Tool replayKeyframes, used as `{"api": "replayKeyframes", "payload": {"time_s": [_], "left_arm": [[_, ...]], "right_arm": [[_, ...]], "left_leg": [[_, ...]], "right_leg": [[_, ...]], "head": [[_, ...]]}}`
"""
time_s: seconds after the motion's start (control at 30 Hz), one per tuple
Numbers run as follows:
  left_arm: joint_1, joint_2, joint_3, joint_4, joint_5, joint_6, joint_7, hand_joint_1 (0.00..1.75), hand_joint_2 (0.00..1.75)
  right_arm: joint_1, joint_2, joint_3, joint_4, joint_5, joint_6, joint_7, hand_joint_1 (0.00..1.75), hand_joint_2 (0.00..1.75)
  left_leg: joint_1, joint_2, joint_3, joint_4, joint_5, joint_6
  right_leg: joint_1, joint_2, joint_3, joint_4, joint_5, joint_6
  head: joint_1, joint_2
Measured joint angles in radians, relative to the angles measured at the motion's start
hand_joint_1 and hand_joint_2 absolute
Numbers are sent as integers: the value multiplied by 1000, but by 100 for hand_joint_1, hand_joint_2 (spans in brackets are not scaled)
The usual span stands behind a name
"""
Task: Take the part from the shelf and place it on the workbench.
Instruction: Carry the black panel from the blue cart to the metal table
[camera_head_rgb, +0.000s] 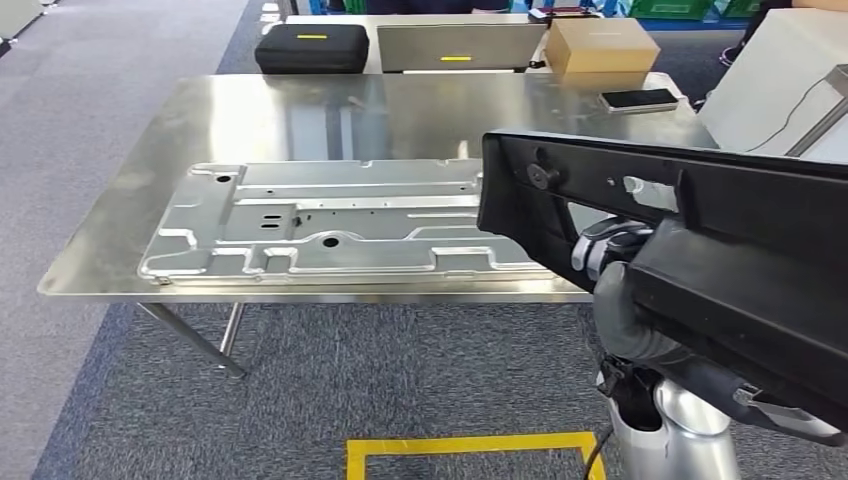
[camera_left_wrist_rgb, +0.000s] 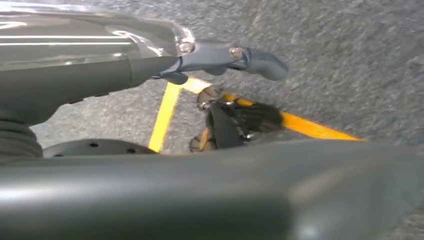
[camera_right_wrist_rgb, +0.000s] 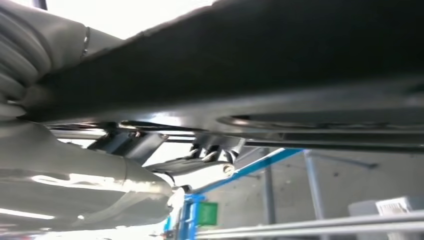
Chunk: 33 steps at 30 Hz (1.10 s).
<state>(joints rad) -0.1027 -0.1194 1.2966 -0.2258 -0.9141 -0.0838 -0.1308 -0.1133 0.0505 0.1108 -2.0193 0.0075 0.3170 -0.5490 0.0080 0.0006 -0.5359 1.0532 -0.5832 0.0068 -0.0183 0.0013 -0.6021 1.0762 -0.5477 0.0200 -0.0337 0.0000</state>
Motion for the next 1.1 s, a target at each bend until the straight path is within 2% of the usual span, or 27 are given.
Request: {"api": "replayKeyframes", "payload": {"time_s": [0.07,0.1,0.17,0.23,0.27,0.3,0.37,0.4,0.43,0.5,0.57,0.63,0.67,0.73,0.77,0.8,0.83,0.87,0.9,0.93,0.97,1.03,1.1], "left_arm": [[-1,0,0,0,0,0,0,0,175],[-2,0,0,0,0,0,0,0,175],[-2,1,0,0,0,0,0,0,175],[1,1,0,0,0,0,0,0,175],[3,1,0,0,0,1,0,0,175],[4,1,0,0,0,1,0,0,175],[5,2,0,0,-1,1,0,0,175],[5,3,0,0,-1,1,0,0,175],[5,4,0,0,-1,1,0,0,175],[4,5,0,0,-1,2,1,0,175],[4,6,-1,0,-1,3,0,0,175],[4,6,-1,0,-1,3,0,0,175],[4,6,-1,0,-2,3,0,0,175],[3,6,-1,0,-2,2,0,0,175],[4,6,-1,0,-2,2,1,0,175],[5,6,-1,0,-2,2,1,0,175],[6,6,-1,0,-2,3,1,0,175],[7,6,-1,0,-2,3,1,0,175],[6,7,-1,0,-2,3,1,0,175],[6,7,-1,0,-2,3,1,0,175],[5,7,-1,0,-2,3,1,0,175],[2,7,-1,0,-2,3,1,0,175],[1,7,-2,0,-2,3,1,0,175]], "right_arm": [[1,0,-1,-1,0,-1,-1,175,175],[1,0,-1,-2,-1,-1,-1,175,175],[1,1,-1,-4,-1,-1,-1,175,175],[3,1,-2,-5,-1,-1,-1,175,175],[5,1,-3,-5,-2,-1,-1,175,175],[6,1,-3,-5,-2,-1,-2,175,175],[6,1,-5,-5,-4,0,-2,175,175],[6,1,-6,-4,-4,0,-3,175,175],[6,1,-7,-4,-5,0,-5,175,175],[6,1,-9,-4,-6,1,-8,175,175],[7,1,-11,-6,-8,1,-11,175,175],[7,1,-15,-6,-10,4,-13,175,175],[7,1,-17,-6,-11,5,-13,175,175],[12,1,-20,-6,-12,8,-14,175,175],[15,1,-22,-6,-12,9,-14,175,175],[16,1,-24,-6,-12,10,-14,175,175],[17,0,-26,-6,-12,10,-14,175,175],[17,0,-27,-6,-12,11,-14,175,175],[17,0,-29,-4,-12,12,-14,175,175],[18,0,-30,-3,-12,12,-14,175,175],[19,0,-31,-2,-13,12,-15,175,175],[23,0,-33,-2,-14,12,-16,175,175],[25,0,-35,-3,-16,12,-17,175,175]], "left_leg": [[1,1,3,0,-6,-9],[2,1,-3,18,-17,-14],[4,1,-53,115,-59,-23],[6,1,-129,237,-93,-27],[5,1,-154,265,-86,-27],[5,1,-161,255,-58,-25],[1,0,-131,149,31,-14],[-3,0,-113,97,63,-6],[-7,-1,-97,57,76,2],[-14,-1,-86,31,65,13],[-11,-1,-75,11,60,18],[-4,0,-56,-9,60,24],[-2,1,-48,-13,58,27],[0,1,-36,-15,48,31],[1,1,-30,-15,41,30],[2,0,-21,-15,34,28],[4,0,-10,-15,26,24],[6,0,2,-15,17,18],[7,-1,12,-14,8,12],[6,-2,18,-13,1,6],[4,-2,20,-12,-4,1],[3,-2,21,-16,-8,-5],[4,-1,21,-5,-19,-11]], "right_leg": [[-3,1,5,-5,-3,-11],[-6,0,10,-8,-4,-16],[-9,-3,20,-11,-11,-25],[-8,-3,28,-11,-19,-30],[-7,-2,34,-11,-24,-30],[-7,0,42,-11,-30,-30],[-7,2,62,-12,-43,-28],[-6,3,70,-13,-50,-25],[-6,3,74,-13,-54,-20],[-7,3,75,-18,-59,-10],[-7,2,80,-22,-62,1],[-6,1,67,15,-83,8],[-6,1,41,65,-104,10],[-6,1,-38,189,-142,15],[-6,1,-69,227,-142,18],[-6,1,-84,230,-120,20],[-7,0,-79,194,-79,22],[-8,-1,-61,133,-32,24],[-7,-2,-41,78,3,25],[-6,-3,-23,32,21,22],[-4,-3,-15,10,22,15],[-2,-1,-11,0,8,-2],[-6,0,-5,-3,2,-14]], "head": [[0,0],[0,0],[-1,0],[-1,0],[-1,0],[-1,0],[-1,0],[-1,0],[-1,0],[-1,0],[-1,0],[-1,0],[0,0],[0,0],[0,0],[0,0],[0,0],[0,0],[0,0],[0,0],[0,0],[1,0],[0,0]]}}
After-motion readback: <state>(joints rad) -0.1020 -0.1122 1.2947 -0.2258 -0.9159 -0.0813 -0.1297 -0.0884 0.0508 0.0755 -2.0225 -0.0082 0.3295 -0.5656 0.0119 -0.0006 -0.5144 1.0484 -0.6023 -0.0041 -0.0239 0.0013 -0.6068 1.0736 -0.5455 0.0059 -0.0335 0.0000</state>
